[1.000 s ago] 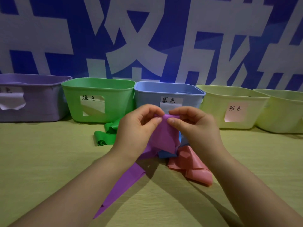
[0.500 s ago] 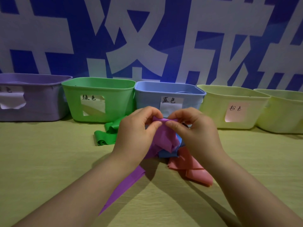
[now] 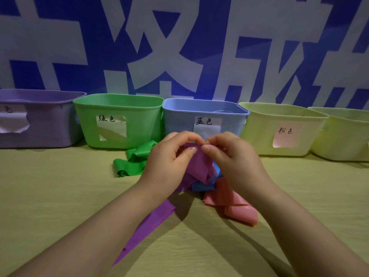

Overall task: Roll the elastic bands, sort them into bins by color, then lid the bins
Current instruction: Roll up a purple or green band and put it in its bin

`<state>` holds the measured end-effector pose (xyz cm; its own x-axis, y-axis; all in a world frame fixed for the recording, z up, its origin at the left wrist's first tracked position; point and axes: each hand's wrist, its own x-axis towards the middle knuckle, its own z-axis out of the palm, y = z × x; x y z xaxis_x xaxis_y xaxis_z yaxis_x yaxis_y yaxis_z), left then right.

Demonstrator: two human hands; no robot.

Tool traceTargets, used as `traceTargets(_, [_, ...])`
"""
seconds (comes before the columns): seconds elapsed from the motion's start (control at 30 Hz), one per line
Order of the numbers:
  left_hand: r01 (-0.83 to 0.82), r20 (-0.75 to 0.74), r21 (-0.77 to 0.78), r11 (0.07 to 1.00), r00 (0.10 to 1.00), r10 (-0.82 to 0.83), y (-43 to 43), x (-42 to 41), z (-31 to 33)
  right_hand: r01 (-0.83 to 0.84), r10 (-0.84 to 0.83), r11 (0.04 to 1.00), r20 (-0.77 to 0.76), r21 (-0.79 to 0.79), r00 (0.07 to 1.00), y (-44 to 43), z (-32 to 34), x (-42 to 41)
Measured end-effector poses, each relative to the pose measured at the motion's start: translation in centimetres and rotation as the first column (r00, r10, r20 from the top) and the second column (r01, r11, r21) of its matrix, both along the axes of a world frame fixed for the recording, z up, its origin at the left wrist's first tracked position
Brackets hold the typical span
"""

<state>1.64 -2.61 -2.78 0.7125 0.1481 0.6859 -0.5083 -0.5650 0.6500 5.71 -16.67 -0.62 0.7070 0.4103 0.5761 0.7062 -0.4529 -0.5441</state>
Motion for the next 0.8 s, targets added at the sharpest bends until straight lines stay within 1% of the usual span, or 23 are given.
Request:
traceTargets(0.1, [0.094, -0.031, -0.159, 0.983, 0.995, -0.100, -0.14, -0.18, 0.17, 0.000, 0.000, 1.000, -0.052, 0.002, 0.999, 0.09, 0.12, -0.16])
traceTargets(0.2, [0.122, -0.051, -0.229, 0.966, 0.989, -0.137, -0.23, -0.33, 0.52, -0.025, 0.028, 0.999, -0.157, 0.021, 0.987, -0.03, 0.12, -0.26])
traceTargets(0.3, [0.117, -0.071, -0.240, 0.964, 0.988, -0.137, -0.17, -0.34, 0.66, -0.041, 0.045, 0.999, -0.223, 0.024, 0.974, -0.24, 0.23, -0.26])
traceTargets(0.4, [0.122, -0.106, -0.247, 0.961, 0.983, -0.152, 0.00, -0.20, 0.63, -0.029, 0.027, 1.000, -0.223, -0.004, 0.974, -0.26, 0.35, -0.31])
traceTargets(0.47, [0.081, -0.112, -0.244, 0.966, 0.987, -0.111, 0.04, -0.15, 0.56, -0.028, 0.019, 0.999, -0.203, -0.039, 0.979, -0.20, 0.45, -0.53])
traceTargets(0.6, [-0.023, -0.069, -0.153, 0.988, 0.998, 0.013, 0.16, -0.12, 0.43, -0.004, -0.011, 0.995, -0.144, -0.101, 0.990, -0.25, 0.53, -0.94])
traceTargets(0.67, [-0.079, -0.015, -0.025, 0.997, 0.997, 0.079, 0.20, -0.12, 0.35, -0.003, -0.013, 0.993, -0.131, -0.116, 0.991, -0.28, 0.44, -0.88])
traceTargets(0.73, [-0.137, 0.045, 0.128, 0.982, 0.990, 0.132, 0.24, -0.06, 0.34, -0.006, -0.010, 0.993, -0.131, -0.118, 0.991, -0.30, 0.28, -0.67])
traceTargets(0.8, [-0.149, 0.058, 0.187, 0.971, 0.988, 0.141, 0.26, 0.09, 0.18, -0.033, 0.020, 0.994, -0.129, -0.102, 0.991, -0.27, 0.06, -0.60])
